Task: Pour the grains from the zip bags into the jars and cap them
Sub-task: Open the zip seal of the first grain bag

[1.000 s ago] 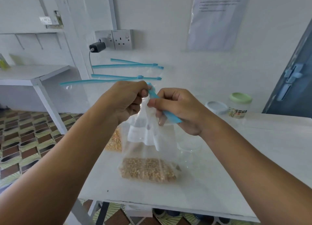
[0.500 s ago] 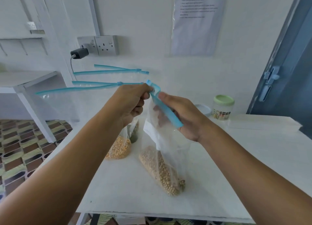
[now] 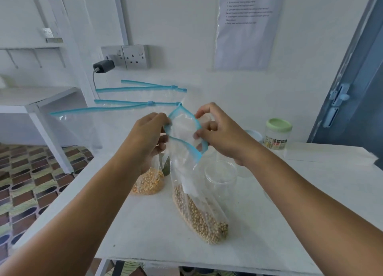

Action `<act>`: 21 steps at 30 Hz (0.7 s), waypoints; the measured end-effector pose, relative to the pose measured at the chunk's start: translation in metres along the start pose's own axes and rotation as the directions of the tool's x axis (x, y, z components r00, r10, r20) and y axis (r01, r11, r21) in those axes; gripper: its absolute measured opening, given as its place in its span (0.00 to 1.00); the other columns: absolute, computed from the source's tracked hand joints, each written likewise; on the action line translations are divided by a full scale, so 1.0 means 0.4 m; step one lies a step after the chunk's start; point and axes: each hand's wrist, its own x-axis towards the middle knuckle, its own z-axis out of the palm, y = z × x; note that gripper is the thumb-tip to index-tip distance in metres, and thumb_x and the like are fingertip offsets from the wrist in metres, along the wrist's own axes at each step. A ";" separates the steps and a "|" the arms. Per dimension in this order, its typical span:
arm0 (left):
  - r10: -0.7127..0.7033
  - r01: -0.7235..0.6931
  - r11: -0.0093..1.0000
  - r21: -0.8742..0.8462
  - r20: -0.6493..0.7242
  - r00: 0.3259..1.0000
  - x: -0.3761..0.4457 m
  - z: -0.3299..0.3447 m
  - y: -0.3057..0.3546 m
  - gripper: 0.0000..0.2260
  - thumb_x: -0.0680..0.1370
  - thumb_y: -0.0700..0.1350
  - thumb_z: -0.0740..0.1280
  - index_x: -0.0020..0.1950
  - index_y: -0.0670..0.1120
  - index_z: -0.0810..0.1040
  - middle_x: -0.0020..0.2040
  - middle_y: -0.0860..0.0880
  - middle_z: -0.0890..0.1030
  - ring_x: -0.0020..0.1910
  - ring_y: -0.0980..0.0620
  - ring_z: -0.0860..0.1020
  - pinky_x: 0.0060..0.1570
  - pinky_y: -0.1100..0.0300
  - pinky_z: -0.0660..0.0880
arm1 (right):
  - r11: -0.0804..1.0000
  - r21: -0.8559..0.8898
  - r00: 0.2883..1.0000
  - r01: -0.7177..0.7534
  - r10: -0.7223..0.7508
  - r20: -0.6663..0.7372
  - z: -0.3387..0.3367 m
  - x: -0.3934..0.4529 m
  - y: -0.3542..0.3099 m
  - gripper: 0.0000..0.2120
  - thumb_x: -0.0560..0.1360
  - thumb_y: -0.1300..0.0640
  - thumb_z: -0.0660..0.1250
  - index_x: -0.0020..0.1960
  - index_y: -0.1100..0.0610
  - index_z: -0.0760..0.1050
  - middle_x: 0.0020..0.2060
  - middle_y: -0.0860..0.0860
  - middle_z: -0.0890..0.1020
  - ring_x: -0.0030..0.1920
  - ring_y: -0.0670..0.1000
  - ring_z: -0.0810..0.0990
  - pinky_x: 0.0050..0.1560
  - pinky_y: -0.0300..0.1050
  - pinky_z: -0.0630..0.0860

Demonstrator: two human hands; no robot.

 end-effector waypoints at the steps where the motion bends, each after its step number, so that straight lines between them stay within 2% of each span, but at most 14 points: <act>1: 0.015 -0.014 0.999 0.044 -0.003 1.000 -0.003 -0.001 0.001 0.07 0.83 0.45 0.66 0.48 0.44 0.79 0.40 0.47 0.75 0.34 0.53 0.70 0.37 0.60 0.70 | 0.998 -0.061 1.000 0.023 -0.022 0.021 -0.001 -0.001 0.002 0.12 0.79 0.62 0.65 0.54 0.46 0.77 0.46 0.55 0.85 0.40 0.50 0.87 0.57 0.57 0.80; 3: 0.061 -0.070 0.983 0.170 0.055 0.997 -0.005 0.001 0.003 0.11 0.83 0.50 0.68 0.46 0.44 0.79 0.37 0.47 0.76 0.32 0.53 0.70 0.37 0.59 0.71 | 0.990 -0.135 0.998 0.050 -0.046 0.033 0.005 0.002 -0.002 0.15 0.81 0.63 0.62 0.53 0.47 0.83 0.46 0.52 0.84 0.40 0.45 0.85 0.52 0.48 0.81; 5: 0.119 -0.135 0.960 0.246 0.078 0.990 0.001 0.001 0.006 0.12 0.82 0.48 0.70 0.41 0.44 0.77 0.34 0.47 0.75 0.31 0.52 0.69 0.36 0.57 0.70 | 0.984 -0.170 0.998 0.059 -0.055 0.028 0.013 0.009 -0.009 0.16 0.82 0.62 0.61 0.54 0.47 0.85 0.47 0.48 0.84 0.41 0.44 0.85 0.51 0.44 0.81; 8: 0.238 -0.211 0.934 0.287 -0.063 0.969 0.030 -0.043 0.022 0.11 0.81 0.41 0.67 0.38 0.44 0.75 0.32 0.47 0.74 0.31 0.50 0.69 0.39 0.54 0.68 | 0.957 -0.281 0.994 0.071 -0.092 -0.065 -0.006 0.026 -0.011 0.17 0.80 0.62 0.61 0.56 0.47 0.86 0.45 0.42 0.83 0.38 0.43 0.83 0.44 0.34 0.77; 10: 0.275 -0.226 0.936 0.270 -0.162 0.948 0.047 -0.092 0.034 0.11 0.80 0.40 0.67 0.37 0.45 0.74 0.28 0.50 0.73 0.31 0.50 0.69 0.40 0.52 0.68 | 0.930 -0.362 0.978 0.065 -0.132 -0.164 -0.045 0.033 -0.011 0.18 0.79 0.63 0.61 0.56 0.48 0.86 0.45 0.44 0.83 0.38 0.45 0.83 0.37 0.27 0.71; 12: 0.293 -0.241 0.938 0.247 -0.198 0.935 0.055 -0.123 0.037 0.12 0.81 0.39 0.67 0.37 0.45 0.73 0.24 0.53 0.72 0.30 0.50 0.69 0.40 0.52 0.69 | 0.951 -0.307 0.972 0.048 -0.115 -0.205 -0.073 0.035 -0.006 0.19 0.80 0.65 0.61 0.56 0.49 0.87 0.48 0.45 0.85 0.34 0.46 0.85 0.32 0.28 0.71; 14: 0.315 -0.268 0.930 0.251 -0.167 0.934 0.050 -0.118 0.034 0.13 0.81 0.40 0.68 0.37 0.45 0.73 0.27 0.51 0.74 0.29 0.52 0.69 0.39 0.53 0.70 | 0.960 -0.276 0.974 0.043 -0.102 -0.202 -0.074 0.036 0.001 0.18 0.81 0.65 0.60 0.58 0.49 0.86 0.48 0.43 0.83 0.33 0.46 0.85 0.30 0.28 0.70; 16: 0.333 -0.296 0.916 0.270 -0.099 0.938 0.043 -0.101 0.019 0.13 0.81 0.42 0.69 0.37 0.45 0.73 0.29 0.51 0.76 0.28 0.54 0.70 0.37 0.55 0.70 | 0.956 -0.292 0.979 0.042 -0.097 -0.177 -0.064 0.033 0.010 0.18 0.83 0.64 0.60 0.62 0.50 0.85 0.47 0.42 0.81 0.34 0.46 0.85 0.29 0.26 0.68; 18: 0.340 -0.309 0.901 0.304 -0.053 0.939 0.043 -0.092 -0.004 0.13 0.81 0.44 0.70 0.38 0.45 0.74 0.29 0.53 0.77 0.27 0.55 0.71 0.38 0.55 0.69 | 0.941 -0.335 0.985 0.040 -0.094 -0.146 -0.062 0.029 0.017 0.17 0.84 0.63 0.59 0.63 0.50 0.84 0.51 0.45 0.80 0.37 0.44 0.84 0.28 0.26 0.68; 21: 0.349 -0.321 0.907 0.272 -0.059 0.935 0.041 -0.087 -0.020 0.13 0.82 0.45 0.70 0.38 0.45 0.73 0.28 0.54 0.77 0.28 0.54 0.71 0.39 0.54 0.69 | 0.923 -0.380 0.984 0.052 -0.113 -0.140 -0.074 0.027 0.021 0.16 0.84 0.61 0.61 0.60 0.48 0.85 0.52 0.48 0.82 0.30 0.39 0.80 0.30 0.27 0.68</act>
